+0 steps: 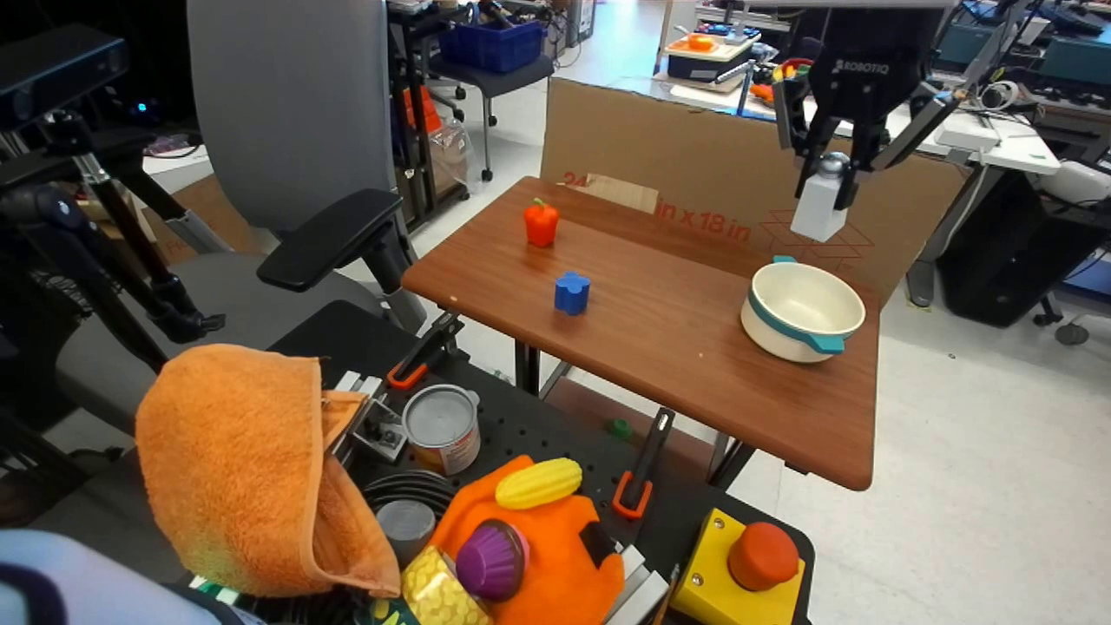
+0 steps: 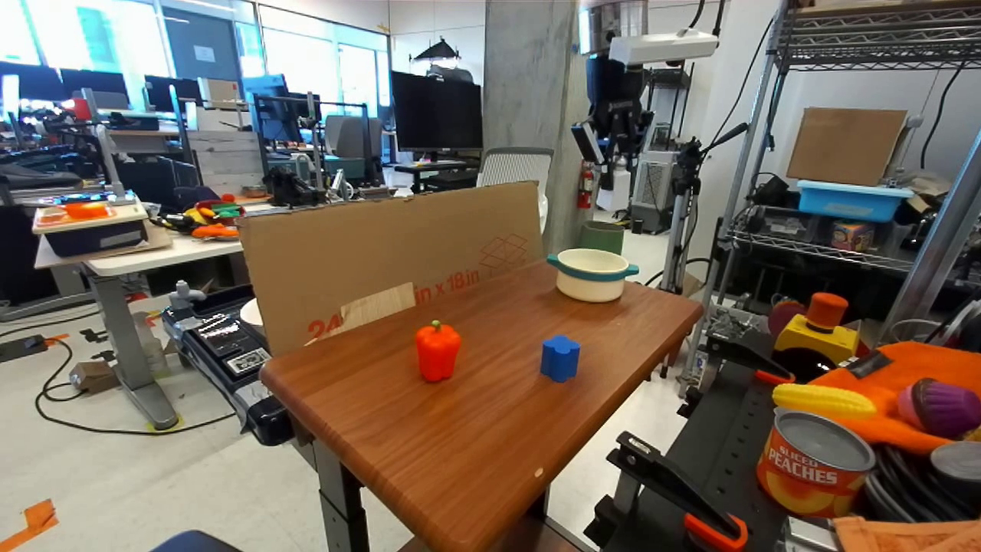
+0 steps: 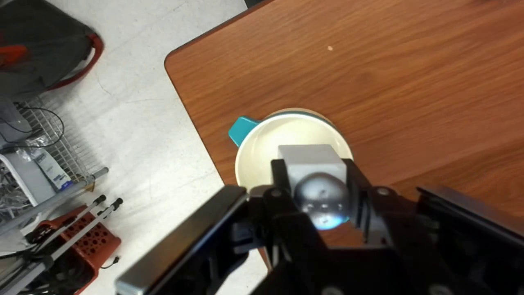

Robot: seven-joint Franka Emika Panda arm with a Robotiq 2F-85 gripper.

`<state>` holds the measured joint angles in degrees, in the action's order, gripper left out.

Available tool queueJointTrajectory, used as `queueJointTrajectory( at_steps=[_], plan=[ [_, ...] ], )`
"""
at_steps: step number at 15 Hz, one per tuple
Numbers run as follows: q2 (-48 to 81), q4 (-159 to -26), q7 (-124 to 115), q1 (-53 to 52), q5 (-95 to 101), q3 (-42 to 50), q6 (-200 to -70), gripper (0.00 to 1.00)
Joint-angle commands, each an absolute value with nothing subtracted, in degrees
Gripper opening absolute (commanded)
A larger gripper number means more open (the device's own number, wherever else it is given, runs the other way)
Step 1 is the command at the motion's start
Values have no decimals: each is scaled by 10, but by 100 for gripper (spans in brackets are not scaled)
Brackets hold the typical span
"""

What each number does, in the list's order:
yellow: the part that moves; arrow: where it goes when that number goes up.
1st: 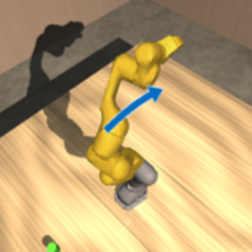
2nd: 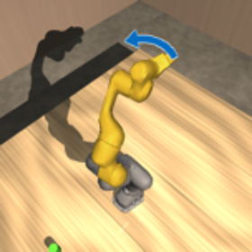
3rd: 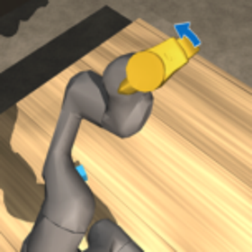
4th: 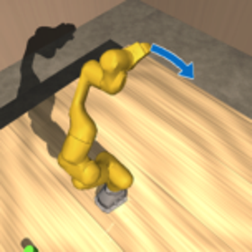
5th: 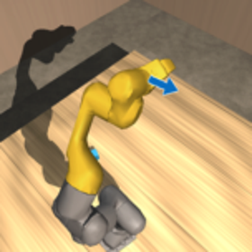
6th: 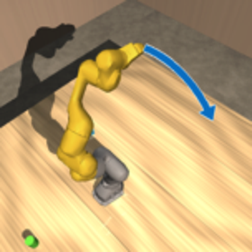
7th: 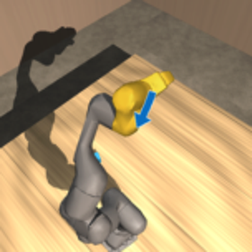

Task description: Put the salt cellar in the bowl

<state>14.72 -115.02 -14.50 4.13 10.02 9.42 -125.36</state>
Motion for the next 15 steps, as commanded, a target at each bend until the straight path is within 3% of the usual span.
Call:
queueJointTrajectory(
  at_steps=[1, 15],
  plan=[
    [165, -1147, -138, 61, 92, 99, -1299, 10],
    [333, -1024, -133, 73, 79, 102, -1308, 10]
  ],
)
